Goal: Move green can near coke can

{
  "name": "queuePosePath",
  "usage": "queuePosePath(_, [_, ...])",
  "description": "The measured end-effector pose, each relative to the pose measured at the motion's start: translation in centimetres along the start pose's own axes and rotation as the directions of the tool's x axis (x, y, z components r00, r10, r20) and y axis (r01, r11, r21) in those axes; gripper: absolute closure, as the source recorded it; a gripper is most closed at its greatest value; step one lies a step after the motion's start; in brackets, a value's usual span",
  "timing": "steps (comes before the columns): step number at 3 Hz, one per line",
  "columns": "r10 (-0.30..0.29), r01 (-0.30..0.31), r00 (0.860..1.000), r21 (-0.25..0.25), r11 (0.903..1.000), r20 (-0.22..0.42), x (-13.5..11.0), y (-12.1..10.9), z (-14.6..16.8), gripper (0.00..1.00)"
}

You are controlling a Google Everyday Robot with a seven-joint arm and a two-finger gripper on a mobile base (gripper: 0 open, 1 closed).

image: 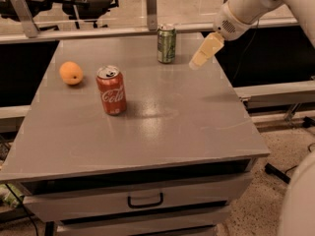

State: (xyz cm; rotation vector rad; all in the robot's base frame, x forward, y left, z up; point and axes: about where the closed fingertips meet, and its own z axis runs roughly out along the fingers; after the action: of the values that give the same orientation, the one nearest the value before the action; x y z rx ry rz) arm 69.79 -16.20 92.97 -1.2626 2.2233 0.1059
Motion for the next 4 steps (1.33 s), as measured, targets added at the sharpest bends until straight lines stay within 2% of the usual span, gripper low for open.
queuePosePath(2, [0.07,-0.072,0.995,0.032,0.9969,0.067,-4.5,-2.5,4.1,0.0])
queuePosePath(4, [0.117,-0.121,0.986,0.027,0.9923,0.12,-7.6,-3.9,6.7,0.0])
